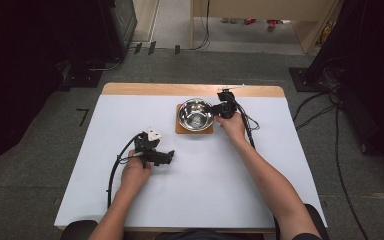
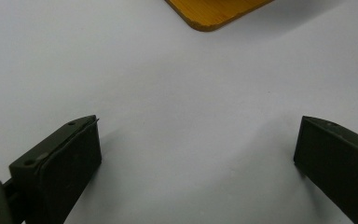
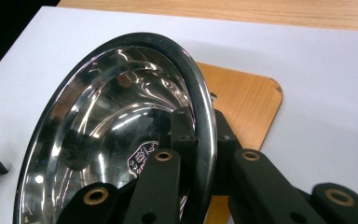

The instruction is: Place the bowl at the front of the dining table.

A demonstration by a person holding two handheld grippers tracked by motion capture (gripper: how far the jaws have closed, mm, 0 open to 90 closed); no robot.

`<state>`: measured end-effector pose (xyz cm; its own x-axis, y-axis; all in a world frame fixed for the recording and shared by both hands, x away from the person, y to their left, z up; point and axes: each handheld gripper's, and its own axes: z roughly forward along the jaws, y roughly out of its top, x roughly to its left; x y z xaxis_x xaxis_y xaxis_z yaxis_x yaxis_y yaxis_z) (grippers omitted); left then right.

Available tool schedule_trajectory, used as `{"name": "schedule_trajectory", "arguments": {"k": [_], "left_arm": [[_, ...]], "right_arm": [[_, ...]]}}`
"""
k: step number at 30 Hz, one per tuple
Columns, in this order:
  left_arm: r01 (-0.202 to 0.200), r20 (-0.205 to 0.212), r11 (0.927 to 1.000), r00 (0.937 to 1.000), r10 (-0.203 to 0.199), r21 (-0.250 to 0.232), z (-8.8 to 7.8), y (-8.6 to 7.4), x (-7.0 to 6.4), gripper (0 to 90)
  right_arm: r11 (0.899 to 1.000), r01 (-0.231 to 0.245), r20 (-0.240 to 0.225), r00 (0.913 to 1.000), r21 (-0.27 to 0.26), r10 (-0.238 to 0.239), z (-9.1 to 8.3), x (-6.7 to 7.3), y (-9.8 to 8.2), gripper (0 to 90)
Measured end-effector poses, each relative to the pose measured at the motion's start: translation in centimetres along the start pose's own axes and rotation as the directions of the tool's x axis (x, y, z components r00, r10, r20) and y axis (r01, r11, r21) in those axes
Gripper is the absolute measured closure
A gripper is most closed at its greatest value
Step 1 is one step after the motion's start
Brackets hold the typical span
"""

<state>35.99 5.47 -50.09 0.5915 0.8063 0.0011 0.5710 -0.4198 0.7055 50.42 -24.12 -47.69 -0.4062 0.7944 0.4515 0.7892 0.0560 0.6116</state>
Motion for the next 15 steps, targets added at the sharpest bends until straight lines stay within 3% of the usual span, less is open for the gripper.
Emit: {"name": "schedule_trajectory", "arguments": {"k": [15], "left_arm": [[0.0, 0.0, 1.0, 1.0, 0.0, -0.001, 0.01, -0.01, -0.01, 0.4]], "right_arm": [[1.0, -0.024, -0.003, 0.9997, -0.016, 0.024, 0.45, -0.21, -0.26, 83.3]]}}
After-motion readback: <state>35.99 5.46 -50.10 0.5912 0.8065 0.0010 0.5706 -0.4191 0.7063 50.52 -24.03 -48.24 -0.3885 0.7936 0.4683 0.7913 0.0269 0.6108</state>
